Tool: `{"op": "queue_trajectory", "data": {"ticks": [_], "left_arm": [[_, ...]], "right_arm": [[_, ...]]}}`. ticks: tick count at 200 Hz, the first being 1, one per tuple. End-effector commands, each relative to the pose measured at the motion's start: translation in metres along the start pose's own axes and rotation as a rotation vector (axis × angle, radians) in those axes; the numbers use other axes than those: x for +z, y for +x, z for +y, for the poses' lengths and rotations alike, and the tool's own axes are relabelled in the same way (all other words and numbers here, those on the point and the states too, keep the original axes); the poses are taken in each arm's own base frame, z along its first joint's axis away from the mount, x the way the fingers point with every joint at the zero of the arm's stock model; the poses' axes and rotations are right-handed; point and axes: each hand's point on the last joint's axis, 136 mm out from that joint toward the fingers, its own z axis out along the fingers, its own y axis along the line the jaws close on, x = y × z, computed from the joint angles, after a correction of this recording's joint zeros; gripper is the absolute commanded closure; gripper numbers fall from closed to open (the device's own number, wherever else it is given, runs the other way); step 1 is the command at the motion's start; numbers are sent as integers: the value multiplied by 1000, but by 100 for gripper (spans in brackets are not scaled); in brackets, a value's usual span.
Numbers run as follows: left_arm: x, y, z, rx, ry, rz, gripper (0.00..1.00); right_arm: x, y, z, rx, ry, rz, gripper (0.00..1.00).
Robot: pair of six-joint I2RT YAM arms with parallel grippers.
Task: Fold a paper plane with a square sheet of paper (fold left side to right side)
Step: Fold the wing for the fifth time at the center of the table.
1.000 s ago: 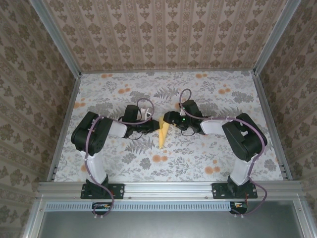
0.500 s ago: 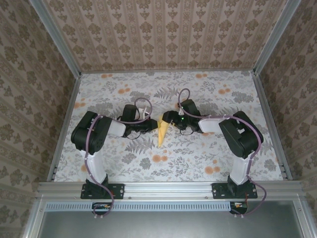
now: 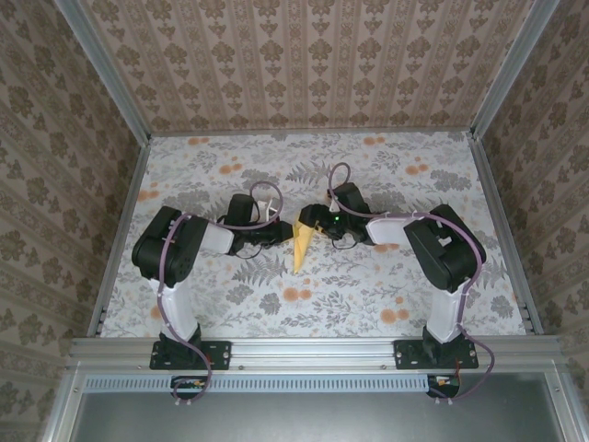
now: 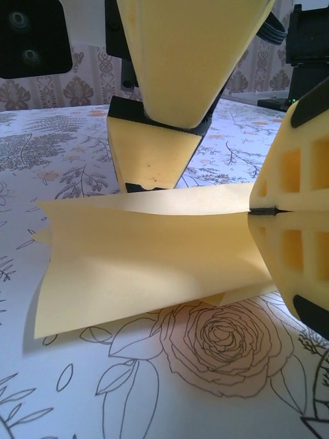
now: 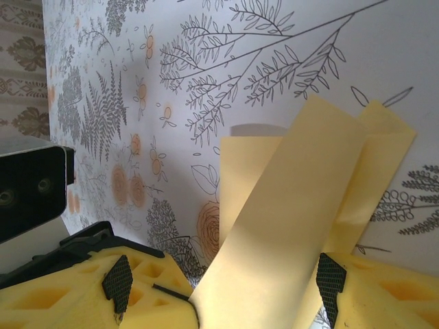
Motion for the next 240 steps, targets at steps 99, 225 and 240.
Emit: {"op": "queue_trajectory", "data": {"ticks": [99, 225, 240], "left_arm": [[2, -7, -1, 31, 15, 0, 100], [0, -11, 2, 31, 15, -5, 100], [1, -11, 4, 31, 14, -3, 100]], "right_arm": [[12, 16, -23, 11, 166, 105, 26], [19, 39, -61, 3, 424, 229, 24], [19, 39, -62, 3, 424, 232, 24]]}}
